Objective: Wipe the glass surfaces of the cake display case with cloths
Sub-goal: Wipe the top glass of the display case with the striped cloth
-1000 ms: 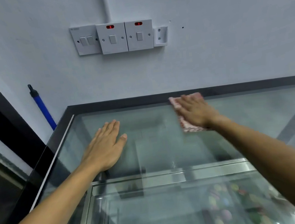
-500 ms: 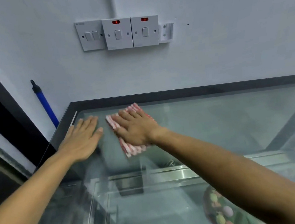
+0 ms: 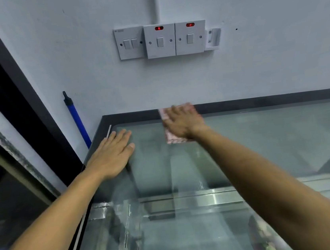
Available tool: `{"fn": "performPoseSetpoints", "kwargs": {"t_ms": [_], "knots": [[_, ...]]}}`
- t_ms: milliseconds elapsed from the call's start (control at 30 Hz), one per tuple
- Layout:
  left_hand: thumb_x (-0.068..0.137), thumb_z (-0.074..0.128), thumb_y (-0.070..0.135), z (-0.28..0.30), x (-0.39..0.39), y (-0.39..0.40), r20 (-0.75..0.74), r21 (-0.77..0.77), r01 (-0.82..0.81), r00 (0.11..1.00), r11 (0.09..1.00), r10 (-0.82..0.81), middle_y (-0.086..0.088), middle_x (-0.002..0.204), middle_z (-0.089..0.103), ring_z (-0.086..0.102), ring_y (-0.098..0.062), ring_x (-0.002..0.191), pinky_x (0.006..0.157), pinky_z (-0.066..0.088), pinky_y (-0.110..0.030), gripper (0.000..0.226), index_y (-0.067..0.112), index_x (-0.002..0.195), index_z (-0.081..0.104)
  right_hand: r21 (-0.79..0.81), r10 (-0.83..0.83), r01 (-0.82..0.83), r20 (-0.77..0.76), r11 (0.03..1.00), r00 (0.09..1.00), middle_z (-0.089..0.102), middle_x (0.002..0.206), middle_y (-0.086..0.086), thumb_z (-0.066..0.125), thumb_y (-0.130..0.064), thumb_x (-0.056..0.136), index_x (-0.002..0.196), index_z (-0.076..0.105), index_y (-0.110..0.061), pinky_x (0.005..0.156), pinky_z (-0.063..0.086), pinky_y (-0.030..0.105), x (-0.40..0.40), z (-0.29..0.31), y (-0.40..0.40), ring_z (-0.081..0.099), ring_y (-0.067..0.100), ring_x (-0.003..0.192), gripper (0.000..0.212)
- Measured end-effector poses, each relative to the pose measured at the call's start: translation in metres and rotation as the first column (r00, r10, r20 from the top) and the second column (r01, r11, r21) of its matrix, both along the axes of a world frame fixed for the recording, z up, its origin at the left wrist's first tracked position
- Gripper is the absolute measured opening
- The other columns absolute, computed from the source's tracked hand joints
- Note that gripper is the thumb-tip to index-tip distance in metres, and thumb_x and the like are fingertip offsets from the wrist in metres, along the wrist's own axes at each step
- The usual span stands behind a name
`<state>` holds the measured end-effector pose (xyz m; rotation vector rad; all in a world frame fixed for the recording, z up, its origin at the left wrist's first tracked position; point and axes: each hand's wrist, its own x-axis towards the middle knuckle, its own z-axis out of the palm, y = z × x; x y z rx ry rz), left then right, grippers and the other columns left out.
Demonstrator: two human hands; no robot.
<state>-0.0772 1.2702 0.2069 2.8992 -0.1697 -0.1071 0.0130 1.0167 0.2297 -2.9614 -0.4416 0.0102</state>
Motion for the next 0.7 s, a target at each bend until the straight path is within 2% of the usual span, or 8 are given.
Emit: {"fn": "performPoseSetpoints", "kwargs": {"t_ms": [100,200,267,333,400,500,567,700], "knots": [[0.111,0.017,0.048,0.005,0.002,0.018,-0.019,-0.049,0.031,0.999,0.998,-0.032,0.01,0.173,-0.006,-0.008,-0.006,0.158,0.123,-0.008,-0.024,0.061,0.027,0.166,0.001,0.002,0.27,-0.271,-0.053,0.963,0.961,0.007,0.174,0.0,0.017,-0.051,0.109,0.165,0.008,-0.033,0.129,-0.004,0.045,-0.065,0.0,0.044,0.002,0.025,0.16,0.06],[0.111,0.015,0.048,0.008,0.005,0.036,-0.038,-0.01,0.078,0.996,0.997,-0.078,0.013,0.172,-0.009,-0.012,-0.006,0.157,0.122,-0.011,-0.024,0.058,0.032,0.166,0.001,0.014,0.452,-0.452,0.01,0.892,0.892,0.005,0.173,-0.011,0.018,-0.058,0.107,0.163,0.008,-0.041,0.129,-0.007,0.037,-0.125,-0.01,0.001,-0.003,0.011,0.159,0.06],[0.111,0.015,0.048,0.007,0.006,0.038,-0.026,0.001,0.092,0.995,0.996,-0.092,0.014,0.172,-0.009,-0.013,-0.007,0.157,0.124,-0.01,-0.027,0.058,0.034,0.165,0.001,-0.002,0.427,-0.427,-0.001,0.904,0.904,0.001,0.17,-0.018,0.017,-0.06,0.107,0.162,0.008,-0.044,0.128,-0.009,0.032,-0.112,-0.01,-0.047,-0.006,0.004,0.157,0.059],[0.111,0.016,0.048,0.005,0.006,0.036,-0.005,0.014,0.096,0.995,0.995,-0.096,0.014,0.171,-0.009,-0.013,-0.009,0.158,0.127,-0.008,-0.031,0.057,0.034,0.165,0.001,-0.037,0.253,-0.254,-0.026,0.966,0.967,0.0,0.17,-0.017,0.005,-0.069,0.1,0.162,0.004,-0.043,0.128,-0.01,0.033,-0.065,-0.009,-0.081,-0.006,0.006,0.157,0.067],[0.111,0.015,0.048,0.003,0.009,0.036,0.003,0.015,0.089,0.996,0.996,-0.089,0.015,0.171,-0.01,-0.014,-0.01,0.158,0.129,-0.007,-0.034,0.057,0.036,0.165,0.0,-0.062,0.076,-0.077,-0.01,0.995,0.997,0.006,0.173,-0.01,-0.008,-0.075,0.089,0.163,0.004,-0.043,0.129,-0.005,0.041,-0.014,-0.009,-0.092,0.002,0.016,0.16,0.081],[0.111,0.015,0.048,-0.001,0.012,0.039,-0.009,0.013,0.089,0.996,0.996,-0.089,0.016,0.171,-0.011,-0.015,-0.008,0.158,0.13,-0.007,-0.036,0.056,0.04,0.164,-0.001,-0.032,-0.123,0.124,0.022,0.992,0.992,0.016,0.172,-0.001,0.005,-0.064,0.096,0.162,0.016,-0.038,0.128,-0.001,0.05,0.027,-0.013,-0.05,0.014,0.03,0.158,0.072],[0.111,0.014,0.046,0.0,0.011,0.039,-0.015,0.002,0.092,0.996,0.996,-0.092,0.017,0.171,-0.012,-0.015,-0.007,0.158,0.13,-0.007,-0.035,0.056,0.037,0.164,-0.003,-0.014,-0.068,0.068,0.0,0.998,0.998,0.011,0.173,0.001,0.011,-0.059,0.102,0.164,0.015,-0.032,0.128,-0.004,0.05,0.015,-0.008,0.006,0.009,0.031,0.159,0.068],[0.111,0.008,0.047,0.003,0.009,0.039,0.0,-0.061,0.066,0.998,0.996,-0.066,0.016,0.172,-0.009,-0.011,-0.002,0.157,0.128,-0.006,-0.028,0.058,0.03,0.165,-0.004,0.002,0.275,-0.275,-0.022,0.961,0.961,-0.001,0.173,-0.001,0.01,-0.055,0.107,0.165,0.004,-0.03,0.129,-0.009,0.044,-0.088,-0.009,0.078,-0.005,0.024,0.16,0.063]]}}
